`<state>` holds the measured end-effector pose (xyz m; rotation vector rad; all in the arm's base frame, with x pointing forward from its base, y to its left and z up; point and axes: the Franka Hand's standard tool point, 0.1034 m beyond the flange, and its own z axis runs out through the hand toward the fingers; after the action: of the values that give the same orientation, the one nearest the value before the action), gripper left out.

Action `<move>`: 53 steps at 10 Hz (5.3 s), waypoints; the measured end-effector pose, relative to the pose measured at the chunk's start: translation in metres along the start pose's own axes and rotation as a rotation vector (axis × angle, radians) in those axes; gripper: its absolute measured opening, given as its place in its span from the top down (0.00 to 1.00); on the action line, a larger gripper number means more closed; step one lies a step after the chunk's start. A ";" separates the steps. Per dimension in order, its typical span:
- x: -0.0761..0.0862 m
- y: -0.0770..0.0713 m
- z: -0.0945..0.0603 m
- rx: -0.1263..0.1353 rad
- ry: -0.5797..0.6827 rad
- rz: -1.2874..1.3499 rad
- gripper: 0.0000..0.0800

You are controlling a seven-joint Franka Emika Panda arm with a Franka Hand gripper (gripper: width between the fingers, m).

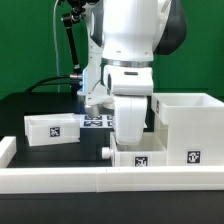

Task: Assemble drawer

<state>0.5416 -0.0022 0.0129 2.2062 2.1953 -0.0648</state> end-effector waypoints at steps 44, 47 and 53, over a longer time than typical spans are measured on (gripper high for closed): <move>-0.002 0.052 -0.006 -0.029 0.280 0.011 0.19; 0.006 0.054 -0.008 -0.026 0.266 0.019 0.19; 0.024 0.053 -0.007 -0.018 0.263 -0.020 0.19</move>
Offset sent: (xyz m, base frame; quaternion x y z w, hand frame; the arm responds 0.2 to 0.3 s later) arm 0.0006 0.0133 0.0013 -0.0041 0.0036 0.0030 1.0000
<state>0.5945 0.0221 0.0183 2.2993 2.3325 0.2586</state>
